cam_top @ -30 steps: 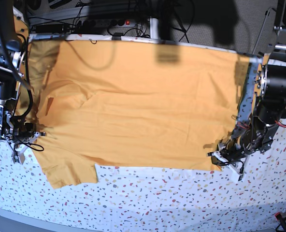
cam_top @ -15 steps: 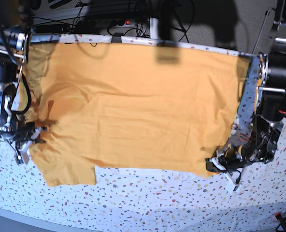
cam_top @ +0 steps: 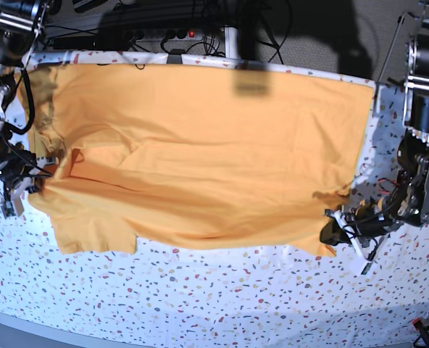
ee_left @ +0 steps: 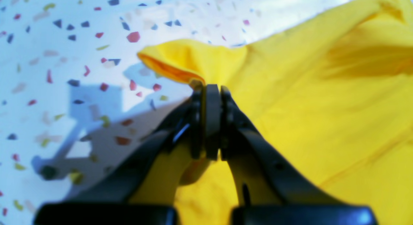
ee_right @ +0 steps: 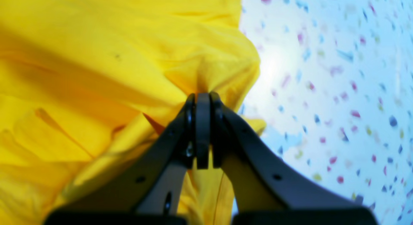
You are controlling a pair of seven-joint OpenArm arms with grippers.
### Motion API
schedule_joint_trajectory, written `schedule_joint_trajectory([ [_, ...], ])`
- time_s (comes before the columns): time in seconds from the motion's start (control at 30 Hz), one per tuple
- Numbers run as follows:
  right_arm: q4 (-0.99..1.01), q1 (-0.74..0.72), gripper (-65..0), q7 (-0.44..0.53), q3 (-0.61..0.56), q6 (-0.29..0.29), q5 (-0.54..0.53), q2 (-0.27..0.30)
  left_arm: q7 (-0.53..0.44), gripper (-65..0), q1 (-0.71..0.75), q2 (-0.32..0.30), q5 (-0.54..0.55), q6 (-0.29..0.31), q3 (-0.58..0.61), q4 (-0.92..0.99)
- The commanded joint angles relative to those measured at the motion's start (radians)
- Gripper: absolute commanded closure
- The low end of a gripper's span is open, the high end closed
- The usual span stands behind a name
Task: Fold the T-shirt properly
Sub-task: 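Lift the hem edge and fold it over toward the collar with both grippers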
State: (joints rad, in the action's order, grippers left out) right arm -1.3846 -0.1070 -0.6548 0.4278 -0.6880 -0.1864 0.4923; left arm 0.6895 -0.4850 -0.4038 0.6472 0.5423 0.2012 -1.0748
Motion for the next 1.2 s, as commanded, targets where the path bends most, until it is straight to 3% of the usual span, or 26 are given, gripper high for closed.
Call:
schedule_joint_trajectory([
  [0.0,-0.036,0.000,0.0,0.018,0.022,-0.005,-0.009,0.023,-0.014,0.0,-0.016,-0.019,0.009,0.004,-0.006,-0.047],
  [0.23,-0.154,0.124,0.0,0.018,0.074,-0.005,-0.027,0.023,0.033,0.0,0.097,-0.032,0.009,0.003,-0.019,-0.221],
  [0.4,-0.236,0.190,0.0,0.017,0.143,-0.004,-0.036,0.023,0.100,0.0,0.158,-0.031,0.013,-0.001,-0.116,-0.327],
  [0.5,-0.272,0.232,0.0,0.018,0.172,-0.004,-0.036,0.023,0.189,0.0,0.177,-0.032,0.036,-0.007,-0.182,-0.373],
  [0.77,-0.285,0.274,0.0,0.008,0.175,-0.005,-0.084,0.016,0.277,0.0,0.203,-0.032,0.061,-0.007,-0.214,-0.382],
  [0.97,-0.285,0.274,0.0,-0.028,0.175,-0.004,-0.084,0.014,0.304,0.0,0.246,-0.031,0.061,-0.007,-0.214,-0.382],
  [1.17,-0.285,0.274,0.0,-0.082,0.175,-0.004,-0.085,0.015,0.394,0.0,0.255,-0.031,0.061,-0.007,-0.214,-0.382],
])
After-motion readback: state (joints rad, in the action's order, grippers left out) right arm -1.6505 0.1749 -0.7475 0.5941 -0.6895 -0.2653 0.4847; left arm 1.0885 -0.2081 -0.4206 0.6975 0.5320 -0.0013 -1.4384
